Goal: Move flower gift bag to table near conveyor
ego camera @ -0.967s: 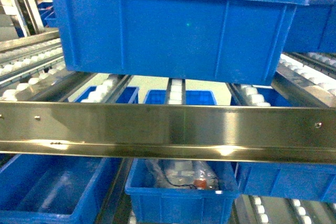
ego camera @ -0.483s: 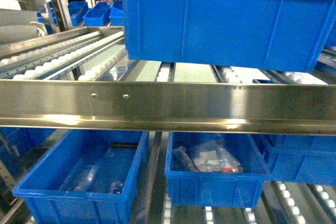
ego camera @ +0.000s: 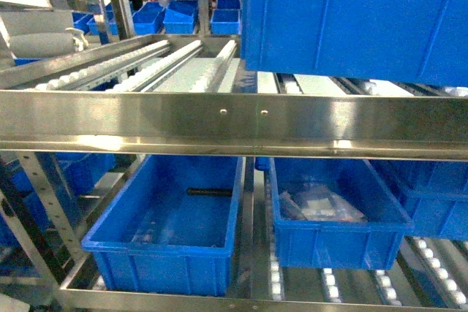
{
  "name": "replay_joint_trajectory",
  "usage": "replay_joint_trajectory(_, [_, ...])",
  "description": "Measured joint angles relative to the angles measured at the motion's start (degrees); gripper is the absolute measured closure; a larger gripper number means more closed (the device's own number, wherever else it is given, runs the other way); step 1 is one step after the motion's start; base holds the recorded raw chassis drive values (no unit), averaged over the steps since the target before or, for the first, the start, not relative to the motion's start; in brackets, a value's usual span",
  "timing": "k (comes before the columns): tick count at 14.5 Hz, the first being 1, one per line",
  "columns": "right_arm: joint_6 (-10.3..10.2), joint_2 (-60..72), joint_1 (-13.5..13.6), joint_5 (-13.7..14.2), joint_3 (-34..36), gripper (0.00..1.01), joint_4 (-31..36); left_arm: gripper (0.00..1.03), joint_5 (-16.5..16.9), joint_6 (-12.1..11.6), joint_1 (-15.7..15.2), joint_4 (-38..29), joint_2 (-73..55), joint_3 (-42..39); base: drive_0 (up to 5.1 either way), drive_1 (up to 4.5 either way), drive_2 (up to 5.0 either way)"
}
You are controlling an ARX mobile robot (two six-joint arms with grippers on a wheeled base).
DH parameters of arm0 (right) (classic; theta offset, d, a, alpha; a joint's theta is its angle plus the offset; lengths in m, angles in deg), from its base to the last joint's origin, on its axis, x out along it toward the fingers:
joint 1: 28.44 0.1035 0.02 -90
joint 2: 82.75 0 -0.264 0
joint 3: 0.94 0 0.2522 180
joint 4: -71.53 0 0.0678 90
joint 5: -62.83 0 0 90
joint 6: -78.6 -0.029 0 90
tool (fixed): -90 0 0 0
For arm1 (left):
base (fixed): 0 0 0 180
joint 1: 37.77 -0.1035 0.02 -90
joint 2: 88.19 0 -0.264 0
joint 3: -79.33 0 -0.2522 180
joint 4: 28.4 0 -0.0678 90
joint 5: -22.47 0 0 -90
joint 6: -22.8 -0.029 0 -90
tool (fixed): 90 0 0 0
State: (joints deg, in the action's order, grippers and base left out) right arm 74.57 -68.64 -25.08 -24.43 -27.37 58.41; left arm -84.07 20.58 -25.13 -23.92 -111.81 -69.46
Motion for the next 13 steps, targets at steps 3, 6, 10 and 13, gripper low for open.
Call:
replay_joint_trajectory(3, [0.00, 0.00, 0.00, 0.00, 0.00, 0.99, 0.13, 1.01, 0.02, -0.02, 0.00, -0.11, 0.00, 0.00, -4.4, 0.37, 4.3])
replay_joint_trajectory(6, [0.00, -0.02, 0.00, 0.00, 0.00, 0.99, 0.09, 1.01, 0.00, 0.00, 0.02, -0.02, 0.00, 0.00, -4.5, 0.48, 4.1])
replay_joint_trajectory(10, [0.00, 0.02, 0.00, 0.02, 0.00, 0.99, 0.09, 1.01, 0.02, -0.02, 0.00, -0.04, 0.00, 0.00, -4.7, 1.07, 3.7])
replay_joint_trajectory(13, [0.00, 0.00, 0.00, 0.00, 0.00, 0.99, 0.09, 1.01, 0.02, 0.00, 0.00, 0.00, 0.00, 0.00, -4.9, 1.66, 3.2])
